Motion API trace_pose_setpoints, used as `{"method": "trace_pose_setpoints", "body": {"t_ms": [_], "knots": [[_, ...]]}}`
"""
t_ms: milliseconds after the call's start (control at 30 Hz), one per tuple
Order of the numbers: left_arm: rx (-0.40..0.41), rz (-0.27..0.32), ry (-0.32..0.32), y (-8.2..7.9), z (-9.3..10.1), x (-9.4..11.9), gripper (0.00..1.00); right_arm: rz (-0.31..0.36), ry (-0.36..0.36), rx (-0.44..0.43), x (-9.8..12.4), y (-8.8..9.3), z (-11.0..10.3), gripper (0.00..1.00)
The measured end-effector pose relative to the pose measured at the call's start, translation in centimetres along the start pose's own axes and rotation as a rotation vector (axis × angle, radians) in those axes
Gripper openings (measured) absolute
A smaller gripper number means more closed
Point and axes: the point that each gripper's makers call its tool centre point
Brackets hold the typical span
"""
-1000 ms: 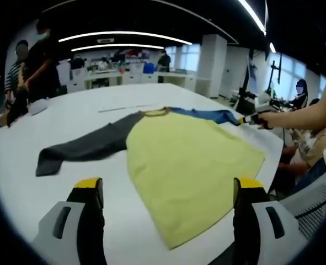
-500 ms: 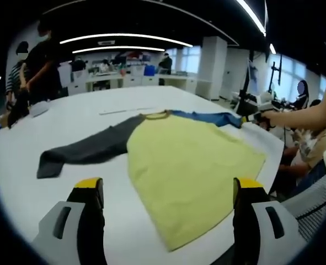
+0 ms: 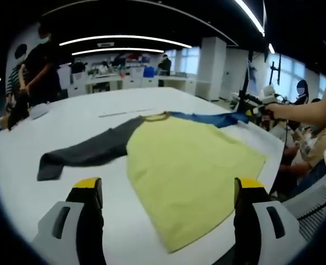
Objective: Fold the garment on the visible template until the final outline fits inside the template.
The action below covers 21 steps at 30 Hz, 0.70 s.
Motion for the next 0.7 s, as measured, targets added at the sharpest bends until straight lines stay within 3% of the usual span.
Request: {"method": "trace_pose_setpoints", "body": {"t_ms": [267,367,700], "knots": [[-0.013,-0.005,0.002,-0.2,0.3,0.0,0.98,-0.035,0.023,0.036,-0.7,-0.3,2.2,0.00],[-0.017,-0.005,0.007,-0.3,0.6,-0.1,0.98,-0.064,0.029,0.047,-0.6,0.4,2.0,0.00],[-0.035,-0.016,0.016,-0.3,0.8,0.1,0.99,-0.119,0.035,0.093,-4.3,0.0,4.8,0.00]]}}
Point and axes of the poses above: the point that each gripper's makers call its tool centre point, and the gripper's own axes: x roughly backward along the fingers, z roughly to its right, y roughly out of its underside, and after that the axes turned 4 degrees about -z, right-handed
